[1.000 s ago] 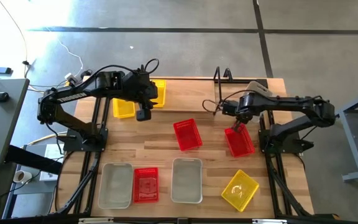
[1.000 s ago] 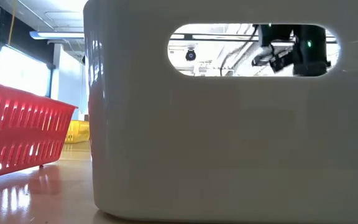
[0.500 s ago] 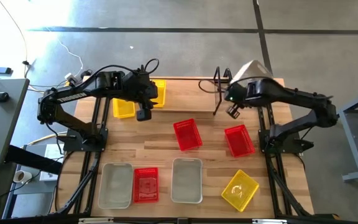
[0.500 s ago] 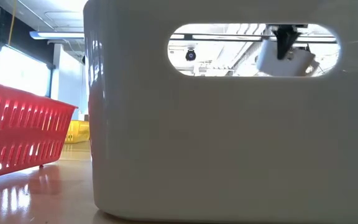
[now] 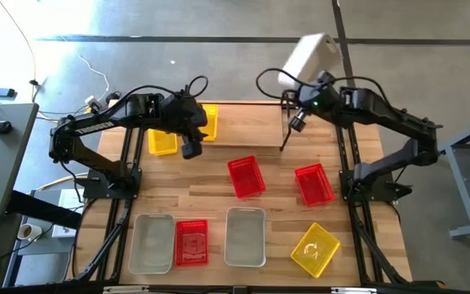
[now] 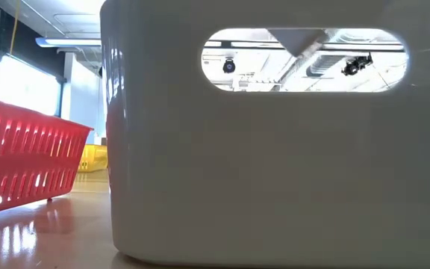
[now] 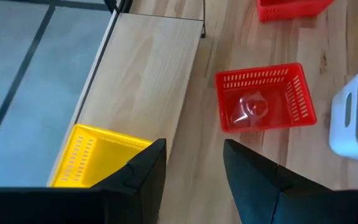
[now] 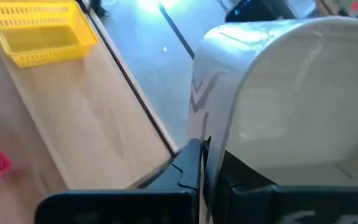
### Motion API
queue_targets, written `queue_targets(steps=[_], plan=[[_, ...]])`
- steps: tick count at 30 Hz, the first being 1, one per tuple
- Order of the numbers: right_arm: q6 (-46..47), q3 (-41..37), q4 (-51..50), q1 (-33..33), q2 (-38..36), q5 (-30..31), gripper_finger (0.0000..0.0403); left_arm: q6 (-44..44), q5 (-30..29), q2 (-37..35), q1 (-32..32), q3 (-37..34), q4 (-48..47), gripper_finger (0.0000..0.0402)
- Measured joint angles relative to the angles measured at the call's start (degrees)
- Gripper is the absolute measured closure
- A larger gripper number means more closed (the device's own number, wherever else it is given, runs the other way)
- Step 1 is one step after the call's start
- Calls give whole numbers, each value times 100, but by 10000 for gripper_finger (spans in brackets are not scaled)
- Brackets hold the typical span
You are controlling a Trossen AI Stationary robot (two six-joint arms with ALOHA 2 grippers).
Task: Stack baskets on shelf by color
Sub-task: Put the top right white bin on the shelf
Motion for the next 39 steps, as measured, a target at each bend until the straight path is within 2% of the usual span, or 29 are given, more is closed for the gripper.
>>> queue_targets(steps=[4,8,17,23,39], plan=[[-360,510,-53,0,545,-20,403,-227,1,0,0,0,-12,252],[-633,783,-241,0,1037,-350,403,-380,2,0,0,0,-111,252],[-697,838,-1163,0,2030,-1251,403,-603,4,0,-77,-2,-505,252],[-693,838,-1321,0,2597,-1836,403,-619,3,0,-119,-2,-558,252],[-603,836,-1345,-228,3496,-2270,403,-601,4,0,-120,-2,-557,252]])
